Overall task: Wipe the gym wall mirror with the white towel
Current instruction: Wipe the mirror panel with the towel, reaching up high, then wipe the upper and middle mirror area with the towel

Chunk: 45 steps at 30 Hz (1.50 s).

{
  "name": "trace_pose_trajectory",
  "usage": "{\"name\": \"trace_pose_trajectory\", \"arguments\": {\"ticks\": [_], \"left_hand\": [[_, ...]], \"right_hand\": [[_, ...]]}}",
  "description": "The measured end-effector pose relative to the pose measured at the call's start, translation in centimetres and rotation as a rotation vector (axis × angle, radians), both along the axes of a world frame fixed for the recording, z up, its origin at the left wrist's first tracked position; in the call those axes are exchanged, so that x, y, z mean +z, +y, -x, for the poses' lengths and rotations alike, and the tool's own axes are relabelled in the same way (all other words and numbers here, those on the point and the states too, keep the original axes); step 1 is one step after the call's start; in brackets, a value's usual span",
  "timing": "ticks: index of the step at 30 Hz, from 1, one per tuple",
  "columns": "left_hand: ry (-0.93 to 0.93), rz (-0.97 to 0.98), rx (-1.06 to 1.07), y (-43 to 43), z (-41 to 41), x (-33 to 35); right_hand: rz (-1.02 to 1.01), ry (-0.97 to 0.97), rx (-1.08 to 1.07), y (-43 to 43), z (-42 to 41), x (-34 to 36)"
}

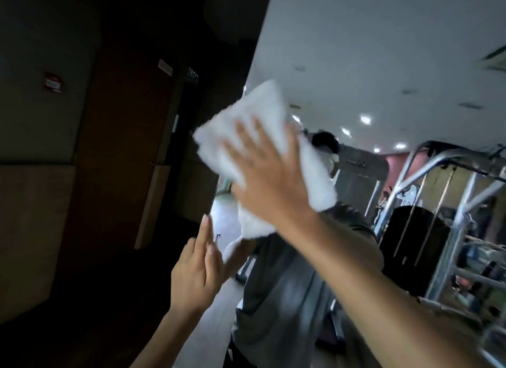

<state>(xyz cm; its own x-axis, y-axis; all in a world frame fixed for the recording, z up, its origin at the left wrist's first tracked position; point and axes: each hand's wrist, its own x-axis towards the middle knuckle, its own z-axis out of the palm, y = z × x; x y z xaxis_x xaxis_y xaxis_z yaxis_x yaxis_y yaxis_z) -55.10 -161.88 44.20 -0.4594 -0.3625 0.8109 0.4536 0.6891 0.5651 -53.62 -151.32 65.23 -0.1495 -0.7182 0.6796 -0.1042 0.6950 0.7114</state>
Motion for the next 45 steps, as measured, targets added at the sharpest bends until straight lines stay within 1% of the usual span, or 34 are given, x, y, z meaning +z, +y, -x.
{"name": "trace_pose_trajectory", "arguments": {"ticks": [2, 3, 4, 5, 6, 8, 10, 12, 13, 14, 15, 16, 19, 20, 22, 24, 26, 28, 30, 31, 33, 35, 37, 38, 40, 41, 42, 43, 45], "left_hand": [[-0.02, 0.009, -0.034, -0.5, -0.2, -3.2], [-0.036, -0.004, -0.053, -0.5, -0.7, -3.9], [-0.046, -0.009, -0.069, -0.5, -1.0, -4.5], [-0.055, -0.006, -0.064, -0.5, -1.1, -5.0], [-0.047, 0.003, -0.052, -0.5, -0.9, -5.4], [-0.001, 0.022, -0.025, -0.6, -0.7, -5.5], [0.026, 0.023, -0.012, -0.5, -0.4, -5.7], [0.041, -0.001, -0.012, -0.5, -0.3, -5.9], [0.045, -0.004, -0.013, -0.5, -0.4, -5.8], [0.039, 0.002, -0.02, -0.5, -0.4, -5.6], [0.023, -0.004, -0.027, -0.4, -0.4, -5.5], [0.006, -0.022, -0.032, -0.3, -0.5, -5.4], [-0.024, -0.092, -0.049, 0.0, -0.7, -5.6], [-0.029, -0.089, -0.053, -0.1, -0.8, -5.8], [-0.064, -0.091, -0.055, -0.2, -0.8, -6.1], [-0.097, -0.113, -0.028, -0.3, -0.5, -6.2], [-0.117, -0.122, -0.014, -0.4, -0.1, -6.2], [-0.142, -0.114, -0.009, -0.3, 0.0, -6.3], [-0.145, -0.134, -0.014, -0.2, -0.4, -6.2], [-0.14, -0.146, -0.017, -0.2, -0.7, -6.0], [-0.142, -0.156, -0.029, -0.1, -0.9, -5.8], [-0.199, -0.101, -0.028, -0.2, -0.9, -6.6], [-0.309, 0.04, 0.011, -0.7, -1.2, -9.8], [-0.386, 0.114, 0.013, -1.2, -1.8, -12.0], [-0.499, 0.249, -0.039, -2.6, -3.8, -16.4], [-0.524, 0.317, -0.061, -3.4, -4.6, -18.0], [-0.529, 0.378, -0.064, -4.1, -5.3, -19.0], [-0.547, 0.429, -0.061, -4.5, -5.6, -19.4], [-0.585, 0.502, -0.021, -4.7, -5.7, -18.9]], "right_hand": [[-0.328, -0.071, -0.022, 1.0, -0.4, -5.0], [-0.449, -0.111, -0.026, 2.4, -0.7, -6.1], [-0.504, -0.147, -0.002, 4.0, -1.0, -6.0], [-0.489, -0.148, 0.027, 5.4, -1.0, -5.0], [-0.421, -0.128, 0.039, 6.4, -1.0, -3.3], [-0.238, -0.041, 0.002, 7.3, -1.1, 0.6], [-0.052, 0.006, -0.065, 6.3, -1.3, 2.2], [0.107, 0.021, -0.091, 4.2, -1.3, 1.1], [0.149, 0.025, -0.094, 3.0, -1.1, -0.3], [0.14, 0.017, -0.088, 1.9, -0.9, -1.9], [0.076, -0.006, -0.078, 1.0, -0.7, -3.9], [-0.029, -0.033, -0.072, 0.3, -0.5, -6.1], [-0.411, -0.117, -0.121, 1.6, -0.9, -11.1], [-0.483, -0.158, -0.104, 3.1, -1.1, -11.6], [-0.514, -0.2, 0.001, 6.2, -1.6, -9.9], [-0.402, -0.15, 0.061, 8.3, -1.4, -5.8], [-0.191, -0.079, 0.025, 8.6, -1.2, -1.4], [0.024, -0.01, -0.035, 6.3, -1.4, 0.2], [0.172, 0.021, -0.053, 3.2, -1.3, -1.4], [0.191, 0.013, -0.053, 1.9, -1.2, -3.1], [0.11, -0.057, -0.005, -0.1, -0.6, -7.9], [-0.122, -0.095, -0.016, -0.2, -0.5, -13.5], [-0.354, -0.149, -0.105, 1.8, -1.3, -18.2], [-0.436, -0.196, -0.127, 3.5, -1.8, -19.5], [-0.536, -0.228, -0.068, 6.8, -2.2, -19.7], [-0.513, -0.226, -0.022, 8.2, -2.1, -18.8], [-0.449, -0.223, 0.023, 9.0, -1.9, -17.5], [-0.353, -0.204, 0.054, 9.1, -1.7, -15.9], [-0.102, -0.113, 0.032, 7.3, -1.7, -14.2]]}}
